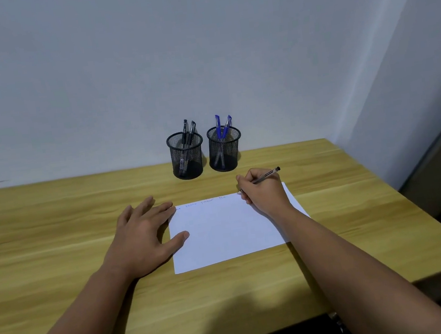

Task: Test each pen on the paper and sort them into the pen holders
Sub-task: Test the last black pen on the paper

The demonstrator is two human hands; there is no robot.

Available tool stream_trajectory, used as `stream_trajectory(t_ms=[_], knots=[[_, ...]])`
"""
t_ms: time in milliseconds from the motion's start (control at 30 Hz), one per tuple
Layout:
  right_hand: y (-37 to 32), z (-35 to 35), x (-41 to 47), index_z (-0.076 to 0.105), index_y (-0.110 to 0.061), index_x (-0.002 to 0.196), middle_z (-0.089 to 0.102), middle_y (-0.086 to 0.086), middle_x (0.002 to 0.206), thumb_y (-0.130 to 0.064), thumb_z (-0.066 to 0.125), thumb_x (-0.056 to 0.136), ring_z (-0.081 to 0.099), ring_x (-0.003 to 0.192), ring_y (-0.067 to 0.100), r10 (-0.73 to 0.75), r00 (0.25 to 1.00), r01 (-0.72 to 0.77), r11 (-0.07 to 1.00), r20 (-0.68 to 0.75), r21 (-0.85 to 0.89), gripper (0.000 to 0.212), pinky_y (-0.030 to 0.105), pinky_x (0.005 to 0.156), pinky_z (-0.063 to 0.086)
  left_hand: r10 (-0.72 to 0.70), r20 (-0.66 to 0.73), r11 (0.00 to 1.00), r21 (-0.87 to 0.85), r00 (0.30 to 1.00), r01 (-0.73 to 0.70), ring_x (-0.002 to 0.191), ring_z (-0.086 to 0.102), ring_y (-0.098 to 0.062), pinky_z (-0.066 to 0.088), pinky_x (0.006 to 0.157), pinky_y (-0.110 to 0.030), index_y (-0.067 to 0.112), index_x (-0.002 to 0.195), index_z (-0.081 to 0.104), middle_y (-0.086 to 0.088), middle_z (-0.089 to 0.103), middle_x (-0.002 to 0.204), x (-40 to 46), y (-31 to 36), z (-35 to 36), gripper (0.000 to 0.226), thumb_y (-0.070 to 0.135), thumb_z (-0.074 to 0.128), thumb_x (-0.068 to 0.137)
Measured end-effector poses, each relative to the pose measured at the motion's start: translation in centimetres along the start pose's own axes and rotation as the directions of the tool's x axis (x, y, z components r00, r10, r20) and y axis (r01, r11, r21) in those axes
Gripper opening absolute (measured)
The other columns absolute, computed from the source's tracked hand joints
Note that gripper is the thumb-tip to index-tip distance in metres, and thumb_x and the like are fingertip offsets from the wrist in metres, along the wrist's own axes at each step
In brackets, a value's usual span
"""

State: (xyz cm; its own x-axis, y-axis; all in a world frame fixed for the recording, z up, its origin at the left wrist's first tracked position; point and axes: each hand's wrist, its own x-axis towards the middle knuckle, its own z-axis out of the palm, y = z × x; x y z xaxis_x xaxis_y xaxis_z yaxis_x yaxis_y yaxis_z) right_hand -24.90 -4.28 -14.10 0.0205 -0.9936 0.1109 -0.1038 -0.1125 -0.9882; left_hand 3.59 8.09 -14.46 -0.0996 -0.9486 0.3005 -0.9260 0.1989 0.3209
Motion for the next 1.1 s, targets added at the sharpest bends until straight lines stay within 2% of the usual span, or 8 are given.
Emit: stream_trajectory(t_ms=[300,467,567,700,800,900,1033,1100], knots=[[-0.1,-0.1,-0.1,0.045,0.015,0.073,0.054,0.022,0.063,-0.006,0.065,0.097,0.063,0.056,0.023,0.017,0.999,-0.02,0.998,-0.037,-0.063,0.037,0.026,0.05,0.048,-0.004,0.018,1.0,-0.005,1.0,0.005,0.151,0.026,-0.003,0.011,0.126,-0.049,0.034,0.147,0.051,0.022,0.04,0.157,0.0,0.0,0.1,0.081,0.081,0.041,0.082],[-0.1,-0.1,-0.1,0.052,0.0,0.065,0.058,0.02,0.061,-0.01,0.069,0.099,0.062,0.052,0.022,0.02,0.999,-0.021,1.0,-0.04,-0.021,0.04,0.028,0.05,0.048,-0.015,0.028,1.0,-0.021,0.999,0.015,0.151,0.025,-0.002,0.011,0.126,-0.049,0.035,0.147,0.051,0.025,0.038,0.157,0.0,0.1,0.0,0.082,0.082,0.041,0.081],[-0.2,0.0,0.0,0.048,0.011,0.069,0.056,0.021,0.061,-0.008,0.068,0.099,0.061,0.052,0.023,0.016,0.999,-0.018,1.0,-0.046,-0.025,0.04,0.03,0.05,0.047,-0.019,0.028,1.0,-0.023,0.999,0.019,0.151,0.025,-0.001,0.01,0.126,-0.048,0.035,0.147,0.051,0.025,0.038,0.157,0.0,0.1,0.0,0.082,0.082,0.04,0.081],[-0.4,0.0,-0.4,0.048,0.014,0.072,0.056,0.022,0.063,-0.008,0.067,0.1,0.061,0.05,0.02,0.016,0.998,-0.018,0.999,-0.053,-0.028,0.04,0.028,0.05,0.048,-0.022,0.027,0.999,-0.025,0.999,0.023,0.151,0.026,-0.002,0.011,0.125,-0.048,0.035,0.146,0.052,0.025,0.039,0.156,-0.1,0.2,-0.1,0.082,0.082,0.04,0.08],[-1.0,-0.1,-0.5,0.051,0.006,0.071,0.055,0.021,0.064,-0.013,0.07,0.102,0.056,0.047,0.019,0.053,0.993,-0.043,0.995,-0.106,0.095,0.041,0.026,0.048,0.046,-0.02,0.031,1.0,-0.015,0.999,0.021,0.151,0.026,-0.002,0.011,0.125,-0.049,0.036,0.147,0.051,0.024,0.039,0.157,-0.1,0.3,-0.2,0.083,0.083,0.039,0.08],[-1.8,-0.5,-0.5,0.061,0.002,0.079,0.058,0.021,0.066,-0.03,0.075,0.1,0.052,0.046,0.021,0.073,0.99,-0.045,0.974,-0.121,0.221,0.041,0.024,0.042,0.041,-0.02,0.033,1.0,-0.013,0.999,0.02,0.151,0.026,-0.003,0.012,0.125,-0.049,0.036,0.147,0.051,0.024,0.04,0.157,-0.1,0.4,-0.3,0.083,0.083,0.038,0.08],[-1.3,-0.1,-0.8,0.052,0.012,0.07,0.053,0.02,0.063,-0.035,0.08,0.095,0.052,0.051,0.023,0.002,0.995,0.009,0.995,-0.104,0.104,0.06,0.026,0.048,0.046,-0.019,0.032,1.0,-0.01,0.999,0.02,0.151,0.026,-0.003,0.013,0.125,-0.049,0.035,0.147,0.051,0.024,0.04,0.157,-0.1,0.4,-0.3,0.084,0.083,0.038,0.079],[-1.0,0.0,-0.8,0.051,0.012,0.073,0.054,0.019,0.063,-0.029,0.077,0.098,0.057,0.053,0.022,0.011,0.995,-0.006,0.999,-0.099,0.05,0.055,0.027,0.05,0.047,-0.021,0.029,1.0,-0.015,0.999,0.022,0.151,0.026,-0.002,0.013,0.125,-0.049,0.035,0.147,0.052,0.024,0.04,0.157,-0.1,0.3,-0.2,0.083,0.083,0.039,0.079]])
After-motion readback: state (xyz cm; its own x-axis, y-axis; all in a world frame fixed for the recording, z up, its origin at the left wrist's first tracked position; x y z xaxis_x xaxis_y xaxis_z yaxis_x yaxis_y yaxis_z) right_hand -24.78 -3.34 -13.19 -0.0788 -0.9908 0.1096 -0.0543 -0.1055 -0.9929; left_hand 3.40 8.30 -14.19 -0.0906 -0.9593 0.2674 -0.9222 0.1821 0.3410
